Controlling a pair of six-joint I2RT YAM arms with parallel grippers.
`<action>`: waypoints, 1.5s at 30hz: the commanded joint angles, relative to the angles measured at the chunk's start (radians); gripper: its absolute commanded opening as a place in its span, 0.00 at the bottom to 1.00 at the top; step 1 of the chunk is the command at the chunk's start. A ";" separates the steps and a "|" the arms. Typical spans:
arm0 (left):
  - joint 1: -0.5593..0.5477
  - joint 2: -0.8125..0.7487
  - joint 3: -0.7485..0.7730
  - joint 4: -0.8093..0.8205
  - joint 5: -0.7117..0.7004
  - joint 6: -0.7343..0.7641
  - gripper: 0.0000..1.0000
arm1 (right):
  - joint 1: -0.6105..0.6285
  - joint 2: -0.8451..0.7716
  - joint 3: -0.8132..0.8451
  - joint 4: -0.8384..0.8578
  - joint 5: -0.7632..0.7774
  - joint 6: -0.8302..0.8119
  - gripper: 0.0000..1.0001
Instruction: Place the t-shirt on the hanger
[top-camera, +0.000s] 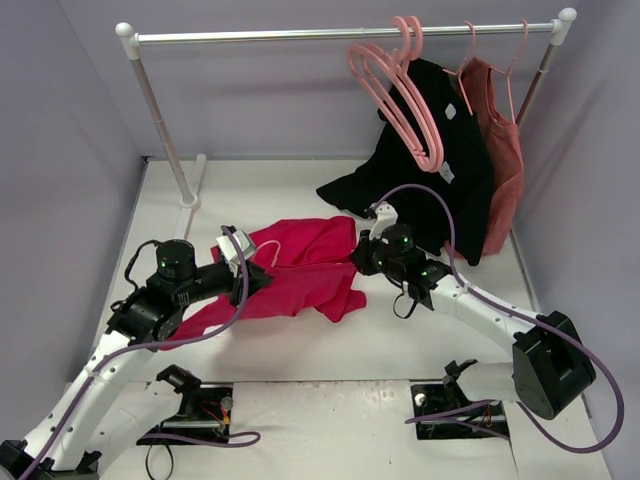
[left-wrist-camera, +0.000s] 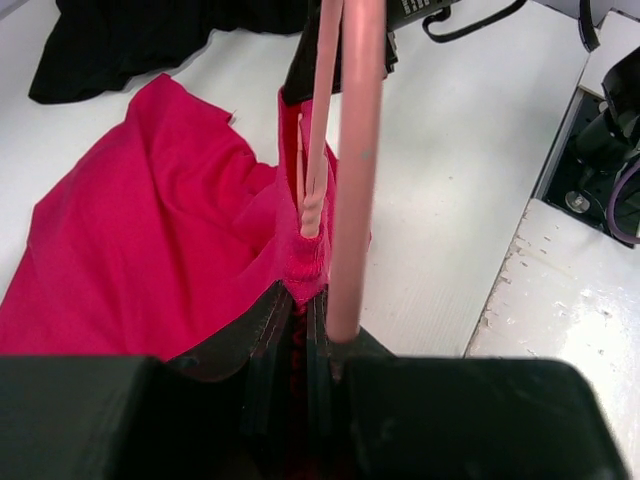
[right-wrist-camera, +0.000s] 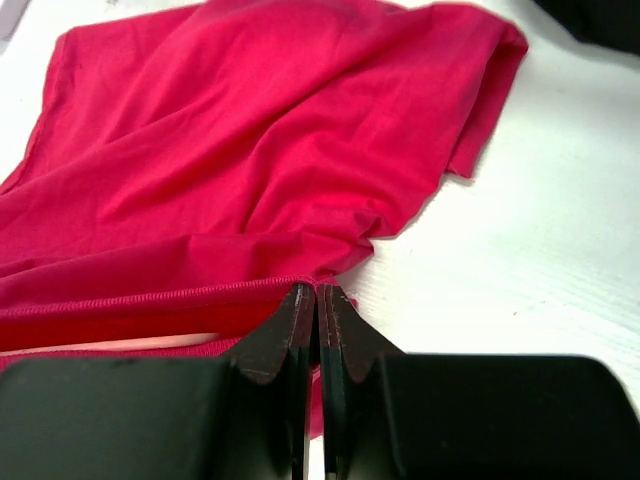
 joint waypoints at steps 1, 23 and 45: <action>0.001 -0.006 0.059 0.090 0.052 -0.022 0.00 | -0.009 -0.076 0.023 0.078 0.016 -0.054 0.00; 0.003 0.277 0.424 0.547 -0.159 -0.209 0.00 | 0.093 0.014 0.742 -0.173 -0.240 -0.307 0.00; 0.003 0.202 0.236 0.668 0.210 -0.312 0.00 | 0.083 -0.029 0.715 -0.175 -0.218 -0.507 0.00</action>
